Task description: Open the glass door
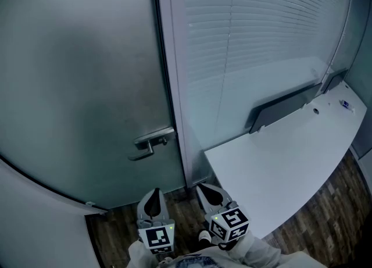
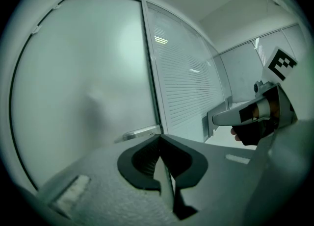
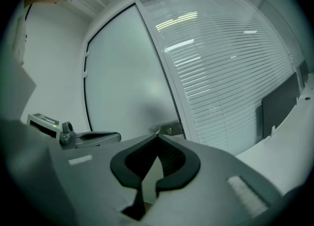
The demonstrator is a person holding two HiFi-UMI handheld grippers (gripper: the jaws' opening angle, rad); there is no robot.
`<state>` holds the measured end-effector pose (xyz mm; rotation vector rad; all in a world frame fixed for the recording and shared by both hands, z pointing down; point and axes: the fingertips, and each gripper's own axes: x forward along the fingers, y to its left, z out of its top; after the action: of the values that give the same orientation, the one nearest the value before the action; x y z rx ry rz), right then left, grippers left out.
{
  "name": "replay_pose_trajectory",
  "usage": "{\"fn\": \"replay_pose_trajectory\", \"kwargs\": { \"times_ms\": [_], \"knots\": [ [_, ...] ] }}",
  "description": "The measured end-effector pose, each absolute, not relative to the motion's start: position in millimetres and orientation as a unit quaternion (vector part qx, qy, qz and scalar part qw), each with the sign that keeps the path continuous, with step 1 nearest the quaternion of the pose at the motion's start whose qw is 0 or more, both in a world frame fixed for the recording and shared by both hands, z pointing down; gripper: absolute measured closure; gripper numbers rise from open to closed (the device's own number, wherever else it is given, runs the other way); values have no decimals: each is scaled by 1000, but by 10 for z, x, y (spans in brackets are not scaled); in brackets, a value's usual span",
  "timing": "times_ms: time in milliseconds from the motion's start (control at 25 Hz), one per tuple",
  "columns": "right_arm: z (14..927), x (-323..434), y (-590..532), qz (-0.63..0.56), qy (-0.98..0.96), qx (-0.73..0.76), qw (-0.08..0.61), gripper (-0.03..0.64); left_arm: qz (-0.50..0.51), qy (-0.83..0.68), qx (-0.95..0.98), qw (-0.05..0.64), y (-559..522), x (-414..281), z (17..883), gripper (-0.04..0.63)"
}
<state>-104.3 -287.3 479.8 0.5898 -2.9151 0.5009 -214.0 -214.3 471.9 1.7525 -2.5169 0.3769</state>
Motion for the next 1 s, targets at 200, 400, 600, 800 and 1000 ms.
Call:
{"fn": "replay_pose_trajectory", "kwargs": {
  "times_ms": [200,400,600,800,1000],
  "knots": [
    [4903,-1084,-2983,171,-969,161,74,612,125,-833,538,35,-2191,-2130,4805,592],
    [4977,-1137,-3095,177,-971,143,76,612,138,-843,519,30,-2220,-2170,4853,591],
    [5068,-1192,-3117,196,-968,139,79,612,143,-846,513,35,-2164,-2258,4859,591],
    [5088,-1258,-3110,197,-968,134,82,611,151,-855,494,45,-2175,-2482,4911,591],
    [5021,-1332,-3164,194,-968,144,74,611,185,-840,509,37,-2274,-2571,4919,538]
  ]
}}
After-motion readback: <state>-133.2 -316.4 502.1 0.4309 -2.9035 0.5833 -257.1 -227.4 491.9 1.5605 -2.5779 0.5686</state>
